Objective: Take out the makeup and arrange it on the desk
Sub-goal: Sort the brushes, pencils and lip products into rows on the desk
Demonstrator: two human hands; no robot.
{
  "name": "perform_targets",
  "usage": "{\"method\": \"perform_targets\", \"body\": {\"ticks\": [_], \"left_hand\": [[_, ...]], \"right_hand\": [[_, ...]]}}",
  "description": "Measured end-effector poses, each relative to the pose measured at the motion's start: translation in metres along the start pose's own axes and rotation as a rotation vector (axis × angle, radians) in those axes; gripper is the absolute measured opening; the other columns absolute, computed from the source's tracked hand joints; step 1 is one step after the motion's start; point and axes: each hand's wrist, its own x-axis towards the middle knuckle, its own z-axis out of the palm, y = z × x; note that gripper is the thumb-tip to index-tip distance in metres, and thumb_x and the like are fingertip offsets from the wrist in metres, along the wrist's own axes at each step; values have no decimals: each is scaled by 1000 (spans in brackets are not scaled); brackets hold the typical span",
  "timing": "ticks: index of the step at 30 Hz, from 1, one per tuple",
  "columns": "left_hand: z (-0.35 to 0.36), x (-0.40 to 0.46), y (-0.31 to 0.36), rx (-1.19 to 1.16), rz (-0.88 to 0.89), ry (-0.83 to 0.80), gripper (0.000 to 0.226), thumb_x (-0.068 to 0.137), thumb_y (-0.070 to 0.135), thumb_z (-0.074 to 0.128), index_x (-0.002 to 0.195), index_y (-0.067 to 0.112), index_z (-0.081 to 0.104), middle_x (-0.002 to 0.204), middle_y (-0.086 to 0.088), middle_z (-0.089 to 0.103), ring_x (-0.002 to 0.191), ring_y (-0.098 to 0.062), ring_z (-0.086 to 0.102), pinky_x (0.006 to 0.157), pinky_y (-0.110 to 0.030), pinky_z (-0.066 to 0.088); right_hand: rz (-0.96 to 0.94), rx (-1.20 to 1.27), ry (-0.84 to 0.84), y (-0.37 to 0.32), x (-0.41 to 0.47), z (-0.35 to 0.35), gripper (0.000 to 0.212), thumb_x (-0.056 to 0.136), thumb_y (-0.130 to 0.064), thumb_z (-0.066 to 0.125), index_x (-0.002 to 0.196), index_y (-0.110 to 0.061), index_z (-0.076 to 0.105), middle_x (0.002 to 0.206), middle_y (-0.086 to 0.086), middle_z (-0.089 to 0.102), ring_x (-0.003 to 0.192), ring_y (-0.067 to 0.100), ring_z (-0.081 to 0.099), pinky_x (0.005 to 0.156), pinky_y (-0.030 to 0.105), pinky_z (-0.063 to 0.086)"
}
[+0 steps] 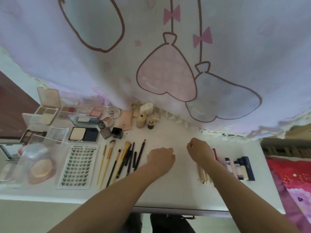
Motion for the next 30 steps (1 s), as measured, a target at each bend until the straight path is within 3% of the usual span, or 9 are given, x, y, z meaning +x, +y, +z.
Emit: {"method": "perform_targets", "body": {"ticks": [4, 7, 12, 16, 18, 21, 25, 30], "left_hand": [[24, 10, 64, -143, 32, -60, 31, 100, 31, 30, 110, 9, 50, 105, -11, 63, 95, -31, 61, 71, -34, 40], [39, 20, 96, -212, -37, -93, 31, 100, 31, 33, 113, 11, 51, 107, -8, 64, 99, -29, 62, 79, -34, 45], [50, 33, 109, -153, -214, -69, 35, 96, 41, 39, 107, 14, 58, 106, -5, 65, 101, -25, 61, 78, -32, 44], [48, 29, 103, -154, -278, -33, 36, 96, 41, 39, 110, 13, 55, 113, -6, 59, 107, -24, 56, 81, -33, 42], [44, 21, 95, -165, -253, 43, 35, 96, 40, 38, 108, 11, 54, 111, -6, 59, 104, -24, 56, 77, -32, 38], [33, 7, 77, -277, -230, 144, 26, 96, 32, 39, 106, 10, 49, 104, -9, 60, 93, -28, 58, 69, -31, 34], [12, -6, 53, -410, -195, 191, 28, 100, 37, 36, 103, 11, 46, 87, -9, 62, 78, -29, 60, 61, -33, 37], [-15, -11, 30, -430, -149, 142, 34, 99, 44, 33, 92, 13, 47, 79, -7, 57, 75, -28, 55, 60, -32, 31]], "right_hand": [[3, -44, -84, 41, 8, -8, 20, 94, -27, 41, 93, -13, 55, 86, 3, 58, 80, 20, 57, 67, 29, 45], [-56, -53, -99, 55, 10, -5, 27, 96, -31, 40, 102, -10, 56, 96, 7, 62, 86, 22, 57, 67, 29, 40], [-117, -61, -113, 56, 14, -2, 32, 96, -34, 38, 96, -9, 59, 95, 8, 64, 77, 22, 51, 67, 29, 39], [-155, -39, -146, 51, 19, -3, 39, 94, -42, 40, 92, -9, 60, 92, 8, 63, 86, 26, 59, 68, 29, 40], [-149, 85, -202, 45, 21, -7, 40, 93, -47, 42, 80, -12, 55, 81, 4, 60, 80, 22, 58, 66, 29, 40], [-171, 345, -336, 31, 20, -21, 43, 93, -43, 47, 62, -13, 51, 59, -1, 57, 53, 13, 51, 52, 23, 37], [-155, 649, -441, 12, 14, -32, 35, 93, -30, 51, 63, -13, 48, 54, 3, 47, 42, 12, 37, 42, 20, 27], [-130, 795, -441, -10, 5, -40, 32, 94, -18, 49, 63, -13, 44, 48, 2, 39, 39, 11, 30, 39, 19, 20]]}}
